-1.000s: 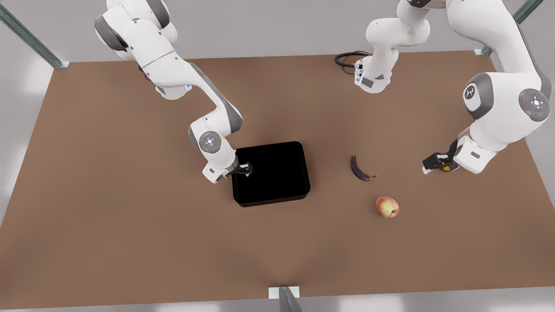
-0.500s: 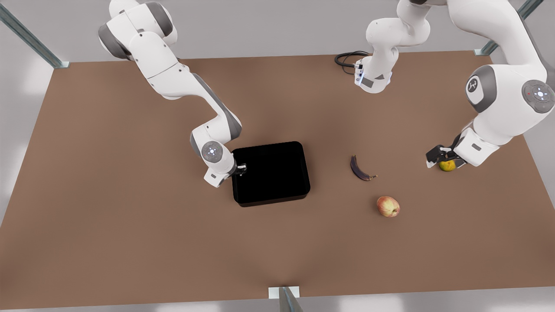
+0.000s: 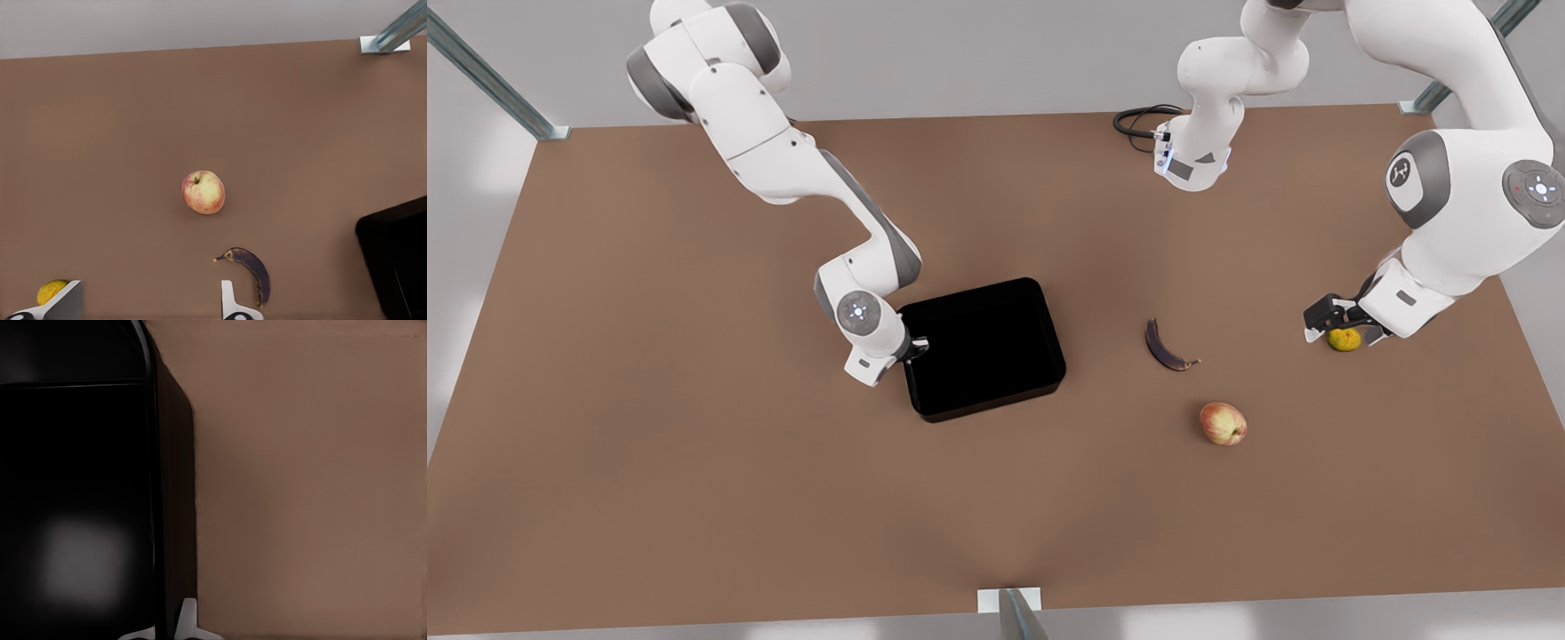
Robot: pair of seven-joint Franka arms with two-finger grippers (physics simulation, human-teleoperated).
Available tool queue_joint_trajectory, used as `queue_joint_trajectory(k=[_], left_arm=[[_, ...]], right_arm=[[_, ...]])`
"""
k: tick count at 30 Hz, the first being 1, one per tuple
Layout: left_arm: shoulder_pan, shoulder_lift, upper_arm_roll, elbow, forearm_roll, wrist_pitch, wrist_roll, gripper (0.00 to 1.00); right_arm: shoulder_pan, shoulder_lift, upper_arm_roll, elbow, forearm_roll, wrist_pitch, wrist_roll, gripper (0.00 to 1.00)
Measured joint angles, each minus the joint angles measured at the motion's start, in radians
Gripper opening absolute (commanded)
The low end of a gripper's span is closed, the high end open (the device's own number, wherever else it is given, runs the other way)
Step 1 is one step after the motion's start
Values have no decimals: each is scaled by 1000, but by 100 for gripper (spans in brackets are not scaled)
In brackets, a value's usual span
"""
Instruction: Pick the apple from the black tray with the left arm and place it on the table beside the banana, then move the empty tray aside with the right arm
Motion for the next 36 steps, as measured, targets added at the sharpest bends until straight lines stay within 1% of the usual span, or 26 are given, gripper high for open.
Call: queue_joint_trajectory(k=[5, 8, 12, 15, 17, 21, 24, 27, 31, 34, 35, 36], left_arm=[[0, -2, 0, 0, 4, -1, 10, 100], [0, -1, 0, 0, 5, -2, 15, 100], [0, 0, 0, -1, 6, -3, 20, 100], [0, 0, 0, -1, 6, -3, 23, 100], [0, 0, 0, -1, 6, -3, 25, 100], [0, -1, 0, 0, 6, -4, 28, 100], [0, 0, 1, -1, 6, -5, 29, 100], [0, 0, 1, -2, 5, -5, 31, 100], [0, 2, 1, -3, 5, -5, 32, 100], [0, 2, 1, -2, 5, -5, 33, 100], [0, 3, 1, 0, 5, -6, 33, 100], [1, 6, 1, 6, 7, -6, 33, 100]], right_arm=[[-3, -95, -6, 30, -1, -71, -22, 13], [-4, -157, -62, 89, -2, -156, -42, 12], [-4, -178, -219, 218, -3, -302, -108, 11], [-8, -179, -351, 244, -1, -385, -184, 11], [-16, -176, -405, 259, 1, -425, -240, 11], [-123, -169, -428, 271, 3, -476, -361, 11], [-246, -125, -425, 274, 9, -498, -458, 10], [-320, -33, -429, 307, 37, -506, -549, 10], [-385, 116, -428, 406, 52, -507, -648, 11], [-408, 177, -424, 428, 56, -486, -709, 15], [-410, 189, -423, 430, 55, -479, -727, 21], [-411, 196, -423, 432, 54, -473, -743, 38]])
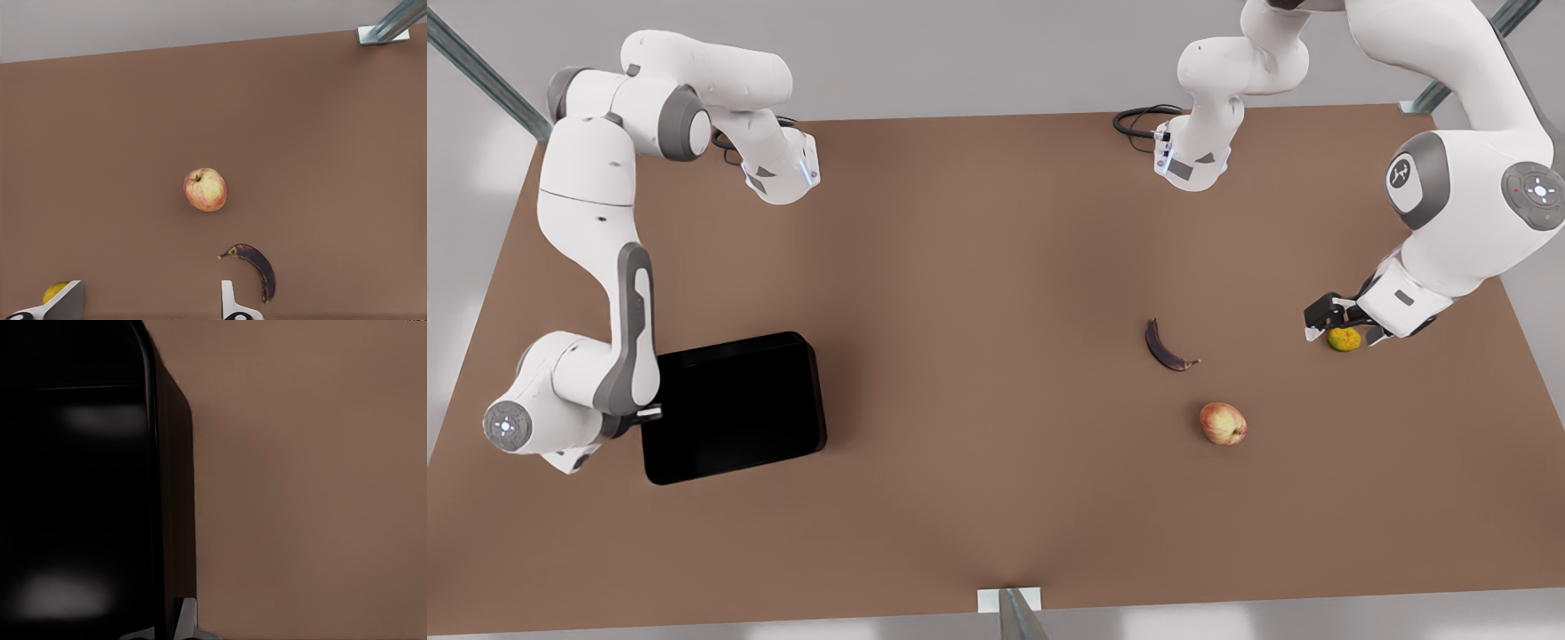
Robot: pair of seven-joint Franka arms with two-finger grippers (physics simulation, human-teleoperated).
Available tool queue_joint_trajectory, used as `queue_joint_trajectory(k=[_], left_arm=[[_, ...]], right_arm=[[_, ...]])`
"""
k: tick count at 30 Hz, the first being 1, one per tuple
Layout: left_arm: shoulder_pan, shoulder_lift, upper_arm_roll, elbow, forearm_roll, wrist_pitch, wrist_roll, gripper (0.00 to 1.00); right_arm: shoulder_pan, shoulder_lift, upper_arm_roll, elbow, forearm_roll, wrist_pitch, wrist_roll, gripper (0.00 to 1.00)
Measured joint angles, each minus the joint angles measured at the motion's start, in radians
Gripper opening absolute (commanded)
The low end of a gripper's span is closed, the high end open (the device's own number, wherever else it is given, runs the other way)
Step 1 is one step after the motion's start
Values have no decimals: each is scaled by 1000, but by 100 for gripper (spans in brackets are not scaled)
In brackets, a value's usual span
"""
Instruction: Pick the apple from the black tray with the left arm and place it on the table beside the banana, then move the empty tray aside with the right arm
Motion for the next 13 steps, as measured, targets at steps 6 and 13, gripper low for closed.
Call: queue_joint_trajectory(k=[6, 13], left_arm=[[-8, 16, -4, 33, 4, 0, -6, 100], [-1, 18, -4, 36, 5, 0, -15, 100]], right_arm=[[7, -88, 61, 117, -3, -14, -58, 100], [100, -281, 203, 235, -76, -193, 54, 100]])
